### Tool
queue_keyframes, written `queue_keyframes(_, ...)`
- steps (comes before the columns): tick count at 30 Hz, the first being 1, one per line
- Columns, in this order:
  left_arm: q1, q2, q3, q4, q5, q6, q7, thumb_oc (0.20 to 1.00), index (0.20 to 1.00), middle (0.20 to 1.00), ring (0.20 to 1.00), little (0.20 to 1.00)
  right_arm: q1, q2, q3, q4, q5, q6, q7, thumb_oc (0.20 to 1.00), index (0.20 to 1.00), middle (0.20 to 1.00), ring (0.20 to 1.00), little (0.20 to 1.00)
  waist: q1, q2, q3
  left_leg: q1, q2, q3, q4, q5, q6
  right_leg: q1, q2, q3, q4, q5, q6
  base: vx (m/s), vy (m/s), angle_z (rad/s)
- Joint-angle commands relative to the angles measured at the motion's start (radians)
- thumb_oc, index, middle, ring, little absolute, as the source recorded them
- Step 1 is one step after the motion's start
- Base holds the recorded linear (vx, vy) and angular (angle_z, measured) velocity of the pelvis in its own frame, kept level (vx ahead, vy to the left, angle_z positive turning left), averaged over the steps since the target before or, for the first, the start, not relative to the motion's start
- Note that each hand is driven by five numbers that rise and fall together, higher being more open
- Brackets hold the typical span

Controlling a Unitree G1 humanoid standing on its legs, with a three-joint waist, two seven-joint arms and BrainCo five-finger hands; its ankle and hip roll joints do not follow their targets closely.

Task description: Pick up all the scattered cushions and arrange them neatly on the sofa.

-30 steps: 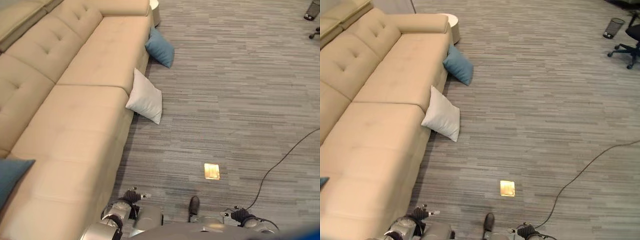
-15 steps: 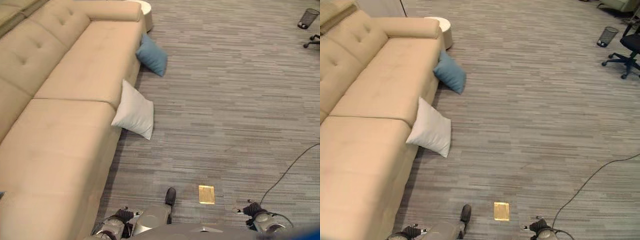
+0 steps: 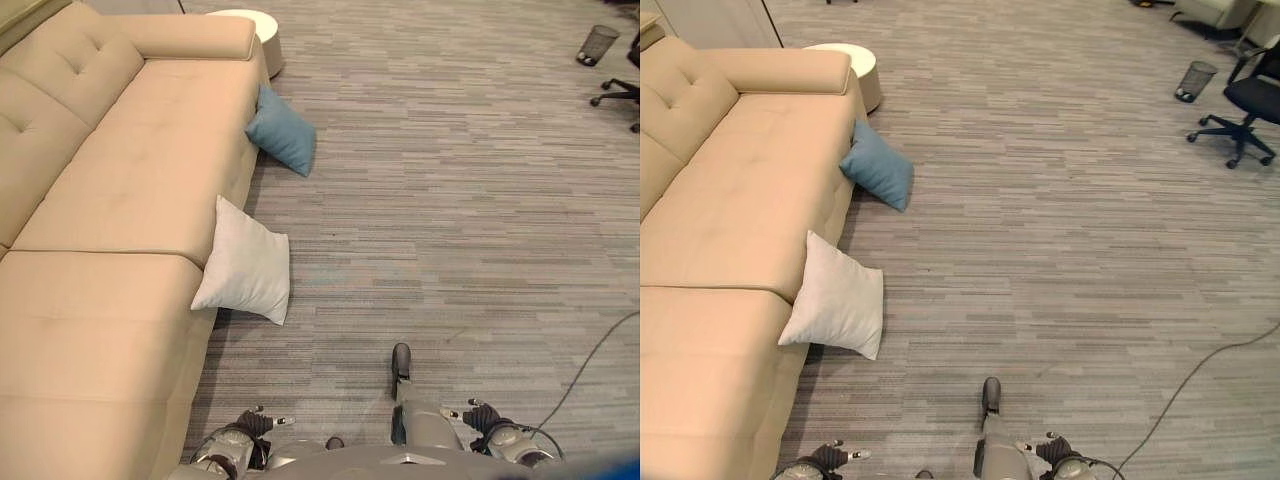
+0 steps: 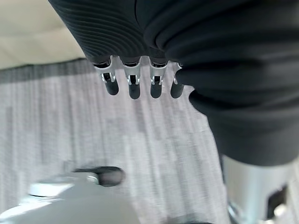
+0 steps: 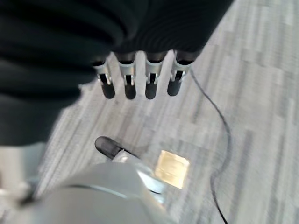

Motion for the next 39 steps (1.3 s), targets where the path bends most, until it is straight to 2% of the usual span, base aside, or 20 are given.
queue_keyframes(1, -0.026, -0.031, 0.008, 0.002, 0.020, -0.012, -0.009, 1.000, 1.000, 1.000, 1.000, 1.000, -0.013, -0.054, 0.008, 0.021, 0.012, 0.007, 0.002, 1.000, 1.000, 1.000, 1.000, 1.000, 0.025, 0.037, 0.005, -0.077, 0.039, -0.013, 0.000, 0.109, -0.066, 0.079, 0.033, 0.012, -0.003, 0.085, 0.023, 0.28, -0.267, 0.39)
queue_keyframes(4, -0.027, -0.034, -0.005, -0.006, 0.028, -0.017, -0.012, 1.000, 1.000, 1.000, 1.000, 1.000, 0.003, -0.052, -0.018, 0.010, 0.033, -0.002, -0.005, 1.000, 1.000, 1.000, 1.000, 1.000, 0.024, 0.030, -0.005, -0.116, 0.069, -0.020, 0.098, 0.143, -0.107, 0.128, 0.044, -0.006, -0.015, 0.058, -0.003, 0.19, -0.254, 0.35)
queue_keyframes(5, -0.041, -0.042, -0.008, -0.021, 0.027, -0.019, -0.018, 1.000, 1.000, 1.000, 1.000, 1.000, 0.001, -0.050, -0.028, 0.009, 0.041, -0.002, -0.008, 1.000, 1.000, 1.000, 1.000, 1.000, 0.027, 0.019, 0.004, -0.175, 0.069, -0.009, 0.218, 0.173, -0.122, 0.163, 0.045, -0.013, -0.033, 0.044, -0.014, 0.15, -0.248, 0.37)
queue_keyframes(7, -0.057, -0.045, -0.015, -0.049, 0.025, -0.018, -0.021, 1.000, 1.000, 1.000, 1.000, 1.000, 0.000, -0.051, -0.039, 0.014, 0.051, 0.003, -0.012, 1.000, 1.000, 1.000, 1.000, 1.000, 0.034, -0.003, 0.024, -0.274, 0.072, 0.025, 0.346, 0.185, -0.113, 0.202, 0.032, -0.016, -0.057, 0.027, -0.034, 0.17, -0.248, 0.58)
queue_keyframes(9, -0.064, -0.052, -0.026, -0.057, 0.024, -0.020, -0.024, 1.000, 1.000, 1.000, 1.000, 1.000, 0.011, -0.053, -0.045, 0.020, 0.050, 0.002, -0.018, 1.000, 1.000, 1.000, 1.000, 1.000, 0.037, -0.010, 0.033, -0.318, 0.058, 0.047, 0.326, 0.158, -0.095, 0.228, 0.028, -0.022, -0.072, 0.014, -0.036, 0.17, -0.147, 0.60)
queue_keyframes(11, -0.073, -0.059, -0.039, -0.051, 0.030, -0.016, -0.023, 1.000, 1.000, 1.000, 1.000, 1.000, 0.025, -0.065, -0.062, 0.025, 0.050, -0.001, -0.028, 1.000, 1.000, 1.000, 1.000, 1.000, 0.036, -0.010, 0.038, -0.372, 0.008, 0.098, 0.223, 0.118, -0.082, 0.265, 0.033, -0.034, -0.102, -0.008, -0.031, 0.18, -0.081, 0.44)
queue_keyframes(12, -0.072, -0.057, -0.042, -0.052, 0.029, -0.013, -0.022, 1.000, 1.000, 1.000, 1.000, 1.000, 0.029, -0.068, -0.065, 0.025, 0.049, 0.000, -0.030, 1.000, 1.000, 1.000, 1.000, 1.000, 0.038, -0.006, 0.038, -0.392, 0.001, 0.119, 0.199, 0.131, -0.085, 0.276, 0.041, -0.034, -0.108, -0.012, -0.032, 0.21, -0.067, 0.34)
queue_keyframes(13, -0.073, -0.056, -0.050, -0.054, 0.032, -0.011, -0.018, 1.000, 1.000, 1.000, 1.000, 1.000, 0.034, -0.070, -0.069, 0.021, 0.051, -0.002, -0.036, 1.000, 1.000, 1.000, 1.000, 1.000, 0.048, 0.006, 0.042, -0.444, -0.012, 0.171, 0.162, 0.177, -0.088, 0.308, 0.063, -0.033, -0.115, -0.028, -0.037, 0.23, -0.053, 0.44)
queue_keyframes(16, -0.054, -0.053, -0.048, -0.041, 0.034, -0.014, -0.016, 1.000, 1.000, 1.000, 1.000, 1.000, 0.036, -0.062, -0.060, 0.017, 0.050, -0.004, -0.036, 1.000, 1.000, 1.000, 1.000, 1.000, 0.083, 0.023, 0.040, -0.520, -0.032, 0.213, 0.149, 0.242, -0.099, 0.360, 0.101, -0.007, -0.113, -0.052, -0.047, 0.32, 0.019, 0.14)
queue_keyframes(19, -0.035, -0.042, -0.024, -0.008, 0.031, -0.008, -0.016, 1.000, 1.000, 1.000, 1.000, 1.000, 0.033, -0.038, -0.043, 0.034, 0.032, -0.005, -0.026, 1.000, 1.000, 1.000, 1.000, 1.000, 0.106, 0.020, 0.005, -0.457, -0.024, 0.201, 0.100, 0.231, -0.080, 0.389, 0.106, 0.025, -0.082, -0.078, -0.044, 0.30, 0.114, -0.77)
queue_keyframes(23, -0.027, -0.035, 0.003, -0.012, 0.025, -0.008, -0.018, 1.000, 1.000, 1.000, 1.000, 1.000, 0.022, -0.020, -0.016, 0.029, 0.006, -0.010, -0.008, 1.000, 1.000, 1.000, 1.000, 1.000, 0.123, 0.024, -0.015, -0.345, -0.010, 0.206, 0.060, 0.207, -0.054, 0.342, 0.063, -0.005, 0.166, -0.044, 0.026, 0.27, 0.179, -0.31)
queue_keyframes(24, -0.031, -0.031, 0.005, -0.012, 0.024, -0.009, -0.016, 1.000, 1.000, 1.000, 1.000, 1.000, 0.005, -0.022, -0.004, 0.022, 0.005, -0.010, 0.000, 1.000, 1.000, 1.000, 1.000, 1.000, 0.117, 0.041, -0.007, -0.317, -0.008, 0.180, 0.060, 0.203, -0.040, 0.286, 0.059, -0.012, 0.294, 0.009, 0.044, 0.21, 0.116, 0.07)
queue_keyframes(25, -0.034, -0.025, 0.011, -0.013, 0.016, -0.009, -0.012, 1.000, 1.000, 1.000, 1.000, 1.000, -0.007, -0.024, 0.004, 0.012, 0.008, -0.009, 0.003, 1.000, 1.000, 1.000, 1.000, 1.000, 0.109, 0.055, -0.004, -0.284, -0.002, 0.150, 0.044, 0.202, -0.035, 0.235, 0.047, -0.021, 0.335, 0.020, 0.043, 0.22, 0.092, 0.25)
queue_keyframes(28, -0.035, -0.023, 0.011, -0.010, 0.017, -0.011, -0.010, 1.000, 1.000, 1.000, 1.000, 1.000, -0.013, -0.027, 0.017, 0.008, 0.007, -0.009, 0.005, 1.000, 1.000, 1.000, 1.000, 1.000, 0.090, 0.063, 0.003, -0.237, 0.002, 0.105, 0.014, 0.188, -0.032, 0.178, 0.045, -0.017, 0.266, -0.015, 0.013, 0.19, -0.015, 0.55)
queue_keyframes(30, -0.038, -0.019, 0.008, -0.012, 0.017, -0.012, -0.010, 1.000, 1.000, 1.000, 1.000, 1.000, -0.017, -0.032, 0.019, 0.000, 0.012, -0.006, 0.006, 1.000, 1.000, 1.000, 1.000, 1.000, 0.072, 0.062, 0.013, -0.218, -0.006, 0.071, 0.013, 0.173, -0.028, 0.141, 0.059, 0.026, 0.186, -0.014, 0.001, 0.19, -0.058, 0.57)
queue_keyframes(32, -0.045, -0.015, 0.001, -0.016, 0.012, -0.014, -0.009, 1.000, 1.000, 1.000, 1.000, 1.000, -0.014, -0.028, 0.018, -0.008, 0.019, -0.004, 0.006, 1.000, 1.000, 1.000, 1.000, 1.000, 0.049, 0.060, 0.029, -0.195, -0.018, 0.009, 0.012, 0.153, -0.024, 0.084, 0.086, 0.140, 0.103, 0.018, 0.010, 0.21, -0.091, 0.53)
queue_keyframes(34, -0.058, -0.025, -0.002, -0.022, 0.015, -0.020, -0.003, 1.000, 1.000, 1.000, 1.000, 1.000, 0.000, -0.030, 0.021, -0.004, 0.021, -0.001, 0.011, 1.000, 1.000, 1.000, 1.000, 1.000, 0.023, 0.050, 0.037, -0.178, -0.046, -0.089, 0.021, 0.132, -0.020, 0.043, 0.123, 0.292, 0.062, 0.059, 0.029, 0.21, -0.134, 0.77)
queue_keyframes(35, -0.060, -0.030, -0.004, -0.026, 0.016, -0.019, -0.005, 1.000, 1.000, 1.000, 1.000, 1.000, 0.004, -0.031, 0.019, -0.002, 0.022, 0.001, 0.011, 1.000, 1.000, 1.000, 1.000, 1.000, 0.019, 0.047, 0.037, -0.172, -0.050, -0.108, 0.030, 0.126, -0.024, 0.061, 0.119, 0.298, 0.044, 0.063, 0.032, 0.20, -0.231, 2.27)
queue_keyframes(37, -0.055, -0.055, 0.006, -0.041, 0.019, -0.022, -0.007, 1.000, 1.000, 1.000, 1.000, 1.000, 0.006, -0.035, 0.014, 0.013, 0.027, 0.007, 0.007, 1.000, 1.000, 1.000, 1.000, 1.000, 0.038, 0.030, 0.013, -0.187, -0.037, -0.179, 0.038, 0.136, -0.060, 0.136, 0.089, 0.224, -0.020, 0.061, 0.010, 0.17, -0.281, 2.74)
queue_keyframes(39, -0.054, -0.058, 0.002, -0.039, 0.021, -0.023, -0.006, 1.000, 1.000, 1.000, 1.000, 1.000, 0.007, -0.038, 0.010, 0.011, 0.026, 0.006, 0.005, 1.000, 1.000, 1.000, 1.000, 1.000, 0.037, 0.027, 0.007, -0.191, -0.031, -0.196, 0.036, 0.137, -0.070, 0.151, 0.079, 0.190, -0.033, 0.054, 0.006, 0.06, -0.155, 1.31)
